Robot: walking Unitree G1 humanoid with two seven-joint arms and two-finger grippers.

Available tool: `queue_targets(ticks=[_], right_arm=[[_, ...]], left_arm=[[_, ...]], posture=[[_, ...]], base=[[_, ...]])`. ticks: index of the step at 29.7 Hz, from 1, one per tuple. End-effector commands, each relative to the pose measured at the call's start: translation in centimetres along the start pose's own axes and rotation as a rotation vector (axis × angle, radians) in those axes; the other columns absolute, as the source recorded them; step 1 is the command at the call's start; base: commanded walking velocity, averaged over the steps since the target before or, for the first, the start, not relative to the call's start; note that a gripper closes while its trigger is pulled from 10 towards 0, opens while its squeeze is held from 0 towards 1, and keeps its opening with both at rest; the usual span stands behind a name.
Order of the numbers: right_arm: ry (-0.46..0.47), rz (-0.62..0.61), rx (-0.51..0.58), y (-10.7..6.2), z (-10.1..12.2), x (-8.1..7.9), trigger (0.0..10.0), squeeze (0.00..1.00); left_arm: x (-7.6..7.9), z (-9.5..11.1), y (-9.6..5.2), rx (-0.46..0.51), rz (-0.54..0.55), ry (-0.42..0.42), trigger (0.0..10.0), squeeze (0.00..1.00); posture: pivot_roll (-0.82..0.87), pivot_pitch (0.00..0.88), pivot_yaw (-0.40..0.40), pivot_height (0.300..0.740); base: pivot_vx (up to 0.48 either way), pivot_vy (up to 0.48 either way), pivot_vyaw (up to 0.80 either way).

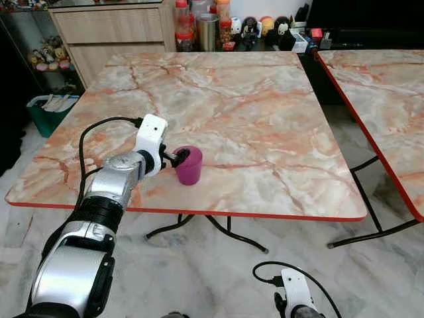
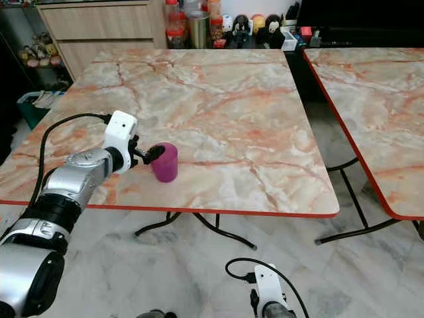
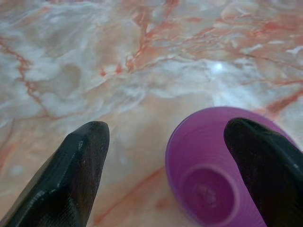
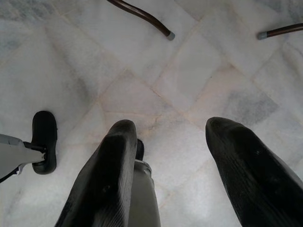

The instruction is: Setting the table

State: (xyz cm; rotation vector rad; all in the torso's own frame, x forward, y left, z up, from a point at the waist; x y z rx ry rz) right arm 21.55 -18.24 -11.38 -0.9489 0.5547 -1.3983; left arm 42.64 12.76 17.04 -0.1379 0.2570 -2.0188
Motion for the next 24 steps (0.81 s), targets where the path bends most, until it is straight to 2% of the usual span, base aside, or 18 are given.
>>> queue_targets(ticks=[1, 2, 3, 4, 9, 12, 13, 14, 15, 16, 17, 18, 19, 20, 21, 22, 23, 24], right_arm=[[0.024, -0.008, -0.012, 0.0, -0.4, 0.0, 10.0, 0.0], [0.024, -0.009, -0.012, 0.0, -0.4, 0.1, 10.0, 0.0], [0.025, -0.009, -0.013, 0.0, -0.4, 0.1, 10.0, 0.0], [0.026, -0.011, -0.015, -0.1, -0.5, 0.1, 10.0, 0.0], [0.036, -0.014, -0.018, -0.1, -0.6, 0.1, 10.0, 0.0], [0.037, -0.016, -0.019, -0.1, -0.7, 0.2, 10.0, 0.0], [0.04, -0.018, -0.021, -0.1, -0.8, 0.3, 10.0, 0.0], [0.041, -0.019, -0.021, -0.1, -0.8, 0.3, 10.0, 0.0], [0.041, -0.02, -0.022, -0.1, -0.8, 0.3, 10.0, 0.0], [0.041, -0.021, -0.023, -0.1, -0.9, 0.4, 10.0, 0.0], [0.041, -0.022, -0.024, -0.1, -0.9, 0.4, 10.0, 0.0], [0.04, -0.022, -0.025, -0.1, -0.9, 0.4, 10.0, 0.0], [0.04, -0.022, -0.024, -0.1, -0.9, 0.4, 10.0, 0.0], [0.039, -0.021, -0.024, -0.1, -0.9, 0.4, 10.0, 0.0], [0.038, -0.021, -0.024, -0.1, -0.9, 0.4, 10.0, 0.0], [0.037, -0.02, -0.023, -0.1, -0.8, 0.4, 10.0, 0.0], [0.037, -0.02, -0.022, -0.1, -0.8, 0.4, 10.0, 0.0], [0.037, -0.02, -0.022, -0.1, -0.8, 0.4, 10.0, 0.0]], left_arm=[[0.0, 0.5, 0.1, 0.01, -0.005, 0.004, 3.8, 0.0], [0.1, 0.5, 0.2, 0.008, -0.011, 0.009, 3.8, 0.0], [0.2, 0.5, 0.2, 0.007, -0.014, 0.01, 1.3, 0.0], [0.5, 0.5, 0.4, 0.006, -0.021, 0.006, 0.0, 0.0], [0.9, 0.1, 0.7, -0.012, -0.027, 0.003, 0.6, 0.0], [0.9, -0.2, 0.7, -0.029, -0.029, 0.008, 0.5, 0.0], [0.9, -0.4, 0.7, -0.035, -0.03, 0.01, 1.5, 0.0], [0.8, -0.4, 0.7, -0.036, -0.028, 0.011, 4.0, 0.0], [0.8, -0.4, 0.7, -0.036, -0.026, 0.012, 4.0, 0.0], [0.7, -0.4, 0.6, -0.036, -0.022, 0.012, 9.3, 0.0], [0.7, -0.4, 0.6, -0.036, -0.02, 0.011, 9.2, 0.0], [0.6, -0.5, 0.6, -0.036, -0.017, 0.009, 8.9, 0.0], [0.5, -0.5, 0.6, -0.036, -0.015, 0.007, 5.7, 0.0], [0.5, -0.5, 0.6, -0.036, -0.013, 0.007, 4.0, 0.0], [0.5, -0.5, 0.6, -0.036, -0.012, 0.007, 1.5, 0.0], [0.4, -0.5, 0.6, -0.036, -0.012, 0.007, 1.5, 0.0], [0.4, -0.5, 0.6, -0.037, -0.011, 0.009, 0.0, 0.0], [0.4, -0.5, 0.6, -0.037, -0.011, 0.009, 0.0, 0.0]], posture=[[0.13, 0.068, 0.05, 0.715], [0.13, 0.074, 0.049, 0.715], [0.13, 0.077, 0.049, 0.715], [0.13, 0.077, 0.049, 0.715], [0.12, 0.086, 0.051, 0.715], [0.12, 0.089, 0.053, 0.715], [0.12, 0.089, 0.053, 0.715], [0.12, 0.09, 0.053, 0.715], [0.12, 0.09, 0.053, 0.715], [0.12, 0.09, 0.052, 0.715], [0.12, 0.091, 0.05, 0.715], [0.12, 0.091, 0.05, 0.715], [0.12, 0.091, 0.049, 0.715], [0.12, 0.091, 0.049, 0.715], [0.12, 0.091, 0.049, 0.715], [0.12, 0.091, 0.049, 0.715], [0.12, 0.09, 0.048, 0.715], [0.12, 0.09, 0.048, 0.715]], base=[[0.0, 0.0, 0.0], [0.0, 0.0, 0.0], [0.0, 0.0, 0.0], [0.0, 0.0, 0.0], [0.0, 0.0, 0.0], [0.0, 0.0, 0.0], [0.0, 0.0, 0.0], [0.0, 0.0, 0.0], [0.0, 0.0, 0.0], [0.0, 0.0, 0.0], [0.0, 0.0, 0.0], [0.0, 0.0, 0.0], [0.0, 0.0, 0.0], [0.0, 0.0, 0.0], [0.0, 0.0, 0.0], [0.0, 0.0, 0.0], [0.0, 0.0, 0.0], [0.0, 0.0, 0.0]])
Point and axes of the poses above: a point about 5 cm out from each wrist's last joint towards the gripper, its own y axis pointing out of the wrist towards the gripper, its own z axis along the axis of the wrist's last joint, x = y × z, the point moved 4 cm from there along y, pointing out of the wrist towards the gripper, and after that the axes turned 5 degrees about -y, right-handed, at the moved point
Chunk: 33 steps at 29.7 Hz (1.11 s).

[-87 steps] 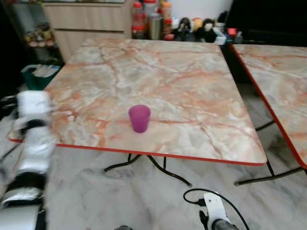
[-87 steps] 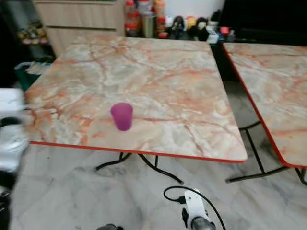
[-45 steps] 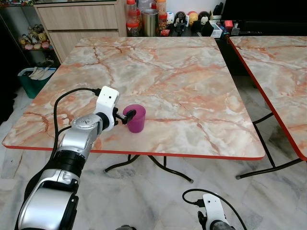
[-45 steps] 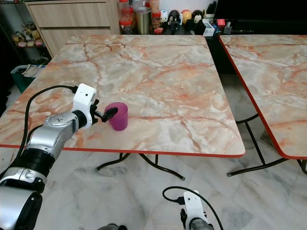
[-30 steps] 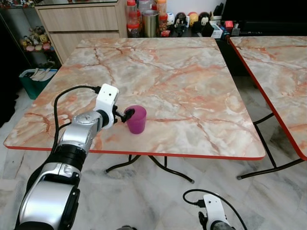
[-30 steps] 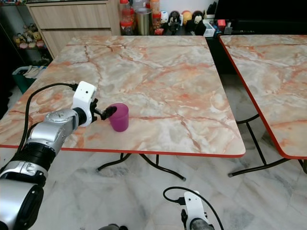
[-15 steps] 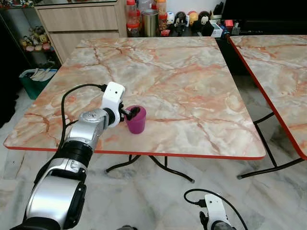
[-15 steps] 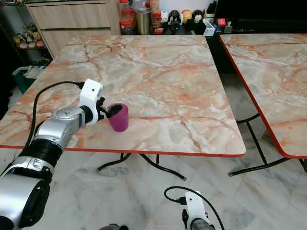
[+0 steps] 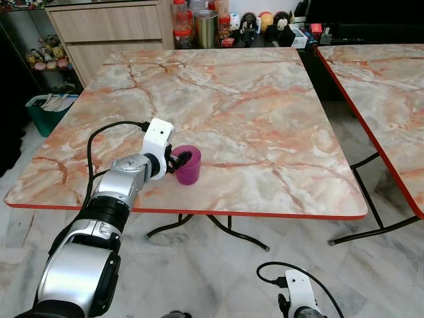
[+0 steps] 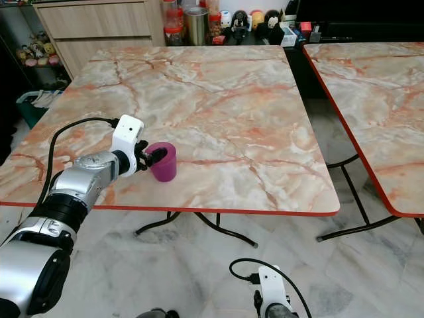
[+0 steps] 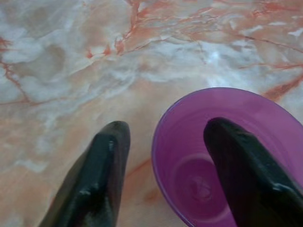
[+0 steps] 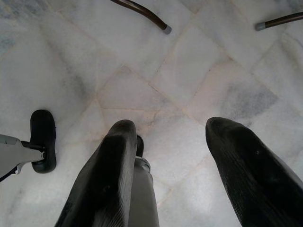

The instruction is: Setting the table

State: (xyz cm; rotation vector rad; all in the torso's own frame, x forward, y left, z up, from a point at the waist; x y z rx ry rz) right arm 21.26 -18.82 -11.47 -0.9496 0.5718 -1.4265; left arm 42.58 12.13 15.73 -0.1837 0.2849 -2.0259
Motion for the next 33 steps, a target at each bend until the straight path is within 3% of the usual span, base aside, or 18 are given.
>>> queue_targets(ticks=[1, 23, 26, 30, 31, 33], right_arm=[[0.015, -0.001, -0.011, 0.0, -0.3, -0.2, 10.0, 0.0], [0.015, -0.002, -0.006, 0.0, -0.1, -0.1, 10.0, 0.0], [0.014, -0.001, 0.0, 0.0, 0.1, -0.1, 10.0, 0.0], [0.015, 0.0, 0.0, 0.0, 0.1, -0.1, 10.0, 0.0], [0.013, 0.0, 0.002, 0.0, 0.2, -0.1, 10.0, 0.0], [0.01, 0.001, 0.005, 0.0, 0.2, 0.0, 10.0, 0.0]], left_arm=[[-0.2, 0.7, 0.0, 0.002, 0.005, 0.028, 0.0, 0.0], [-0.3, 0.8, 0.0, 0.024, 0.012, 0.014, 0.0, 0.0], [-1.2, 1.0, -0.5, 0.102, 0.071, -0.06, 0.0, 0.0], [-1.5, 1.1, -0.7, 0.131, 0.093, -0.079, 0.0, 0.0], [-2.0, 1.7, -1.4, 0.216, 0.118, -0.099, 10.0, 0.0], [-2.7, 2.4, -2.5, 0.323, 0.158, -0.13, 10.0, 0.0]], posture=[[0.12, 0.09, 0.048, 0.715], [0.12, 0.086, 0.047, 0.715], [0.12, 0.084, 0.041, 0.715], [0.12, 0.084, 0.041, 0.715], [0.12, 0.083, 0.028, 0.715], [0.13, 0.083, 0.025, 0.715]], base=[[0.0, 0.0, 0.0], [0.0, 0.0, 0.0], [0.0, 0.0, 0.0], [0.0, 0.0, 0.0], [0.0, 0.0, 0.0], [0.0, 0.0, 0.0]])
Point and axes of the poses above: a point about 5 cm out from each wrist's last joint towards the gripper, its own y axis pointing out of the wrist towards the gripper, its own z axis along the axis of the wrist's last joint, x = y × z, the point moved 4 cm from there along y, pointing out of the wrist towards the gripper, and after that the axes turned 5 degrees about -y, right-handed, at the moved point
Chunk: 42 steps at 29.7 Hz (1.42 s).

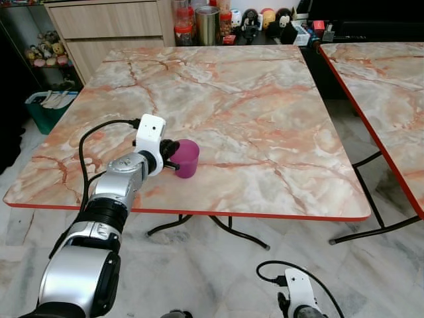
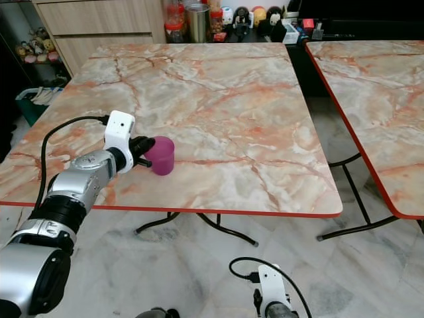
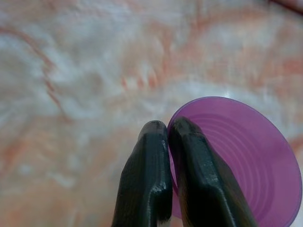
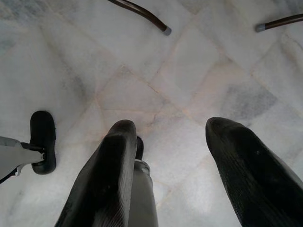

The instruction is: Setting the table

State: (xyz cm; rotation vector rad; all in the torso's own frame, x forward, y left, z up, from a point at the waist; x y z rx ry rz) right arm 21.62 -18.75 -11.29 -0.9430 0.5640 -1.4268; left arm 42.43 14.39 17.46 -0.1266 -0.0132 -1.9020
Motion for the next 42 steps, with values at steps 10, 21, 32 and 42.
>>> queue_targets(ticks=[10, 21, 32, 42], right_arm=[[0.004, 0.003, 0.027, 0.1, 0.8, 0.4, 10.0, 0.0], [0.004, 0.008, 0.05, 0.2, 1.6, 0.6, 10.0, 0.0], [-0.001, 0.004, 0.048, 0.2, 1.5, 0.9, 10.0, 0.0], [0.002, 0.007, 0.05, 0.1, 1.5, 0.7, 10.0, 0.0]], left_arm=[[-5.4, 1.6, -4.8, 0.322, 0.324, -0.095, 10.0, 0.0], [-6.0, 2.2, -6.2, 0.435, 0.436, -0.086, 10.0, 0.0], [-6.0, 2.2, -6.3, 0.449, 0.474, -0.059, 10.0, 0.0], [-6.0, 2.5, -6.3, 0.45, 0.474, -0.042, 10.0, 0.0]], posture=[[0.14, 0.078, -0.013, 0.715], [0.13, 0.076, -0.026, 0.715], [0.12, 0.073, -0.035, 0.715], [0.12, 0.073, -0.031, 0.715]], base=[[0.0, 0.0, 0.0], [0.0, 0.0, 0.0], [0.0, -0.252, 0.0], [0.0, -0.386, 0.0]])
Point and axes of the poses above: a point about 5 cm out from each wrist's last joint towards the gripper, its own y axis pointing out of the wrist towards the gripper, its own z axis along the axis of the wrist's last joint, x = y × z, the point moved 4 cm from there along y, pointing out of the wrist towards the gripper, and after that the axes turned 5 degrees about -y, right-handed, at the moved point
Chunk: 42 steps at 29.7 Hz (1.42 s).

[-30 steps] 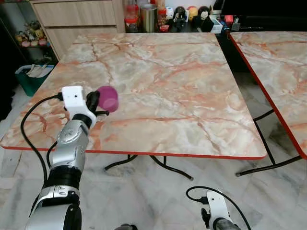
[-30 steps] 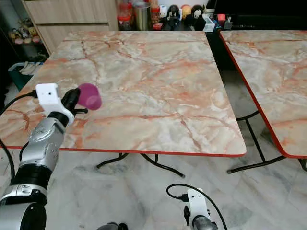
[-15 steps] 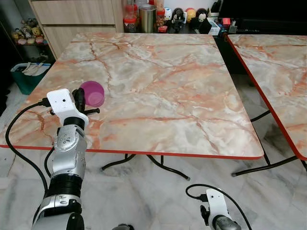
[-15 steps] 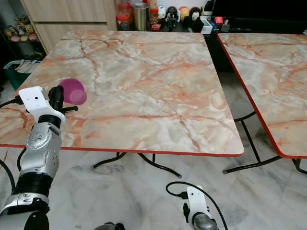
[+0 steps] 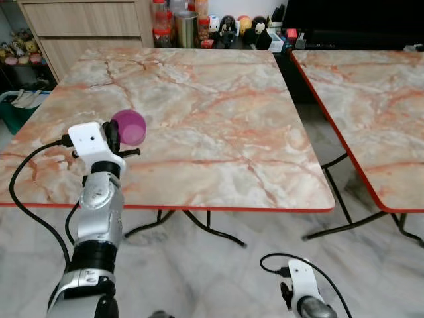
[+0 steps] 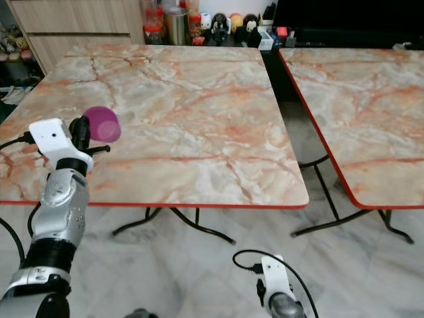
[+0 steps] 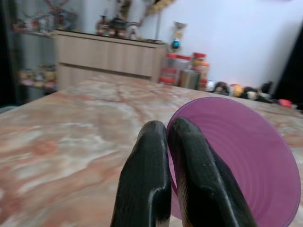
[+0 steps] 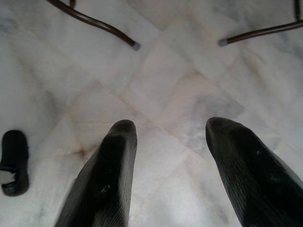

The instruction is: Setting the table

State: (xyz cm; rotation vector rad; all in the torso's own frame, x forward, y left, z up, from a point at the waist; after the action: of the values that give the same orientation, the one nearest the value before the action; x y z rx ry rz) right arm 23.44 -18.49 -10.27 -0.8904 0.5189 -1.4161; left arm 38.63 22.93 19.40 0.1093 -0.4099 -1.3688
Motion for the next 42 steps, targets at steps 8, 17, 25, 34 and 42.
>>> queue_targets(ticks=[8, 17, 25, 34, 42], right_arm=[[-0.03, -0.006, -0.01, -0.09, -0.57, 0.48, 10.0, 0.0], [-0.012, -0.008, -0.01, -0.09, -0.58, 0.57, 10.0, 0.0], [-0.048, 0.0, -0.007, -0.1, -0.58, 0.5, 10.0, 0.0], [-0.026, -0.004, -0.006, -0.09, -0.53, 0.51, 10.0, 0.0], [-0.027, -0.002, -0.008, -0.1, -0.59, 0.46, 10.0, 0.0]], left_arm=[[0.7, 0.07, -0.03, 0.005, -0.019, 0.015, 10.0, 0.0], [0.85, 0.18, -0.05, 0.01, -0.024, 0.02, 10.0, 0.0], [1.03, 0.13, -0.15, 0.01, -0.032, 0.02, 10.0, 0.0], [1.34, 0.26, -0.26, 0.015, -0.044, 0.015, 10.0, 0.0], [0.75, 0.35, -0.66, 0.02, -0.031, 0.013, 10.0, 0.0]], posture=[[0.12, 0.073, -0.028, 0.715], [0.12, 0.068, -0.029, 0.715], [0.12, 0.054, -0.03, 0.715], [0.12, 0.064, -0.035, 0.715], [0.13, 0.076, -0.041, 0.715]], base=[[0.0, -0.426, 0.06], [0.0, -0.425, 0.32], [0.0, -0.422, 0.09], [0.0, -0.42, 0.23], [0.0, -0.416, 0.0]])
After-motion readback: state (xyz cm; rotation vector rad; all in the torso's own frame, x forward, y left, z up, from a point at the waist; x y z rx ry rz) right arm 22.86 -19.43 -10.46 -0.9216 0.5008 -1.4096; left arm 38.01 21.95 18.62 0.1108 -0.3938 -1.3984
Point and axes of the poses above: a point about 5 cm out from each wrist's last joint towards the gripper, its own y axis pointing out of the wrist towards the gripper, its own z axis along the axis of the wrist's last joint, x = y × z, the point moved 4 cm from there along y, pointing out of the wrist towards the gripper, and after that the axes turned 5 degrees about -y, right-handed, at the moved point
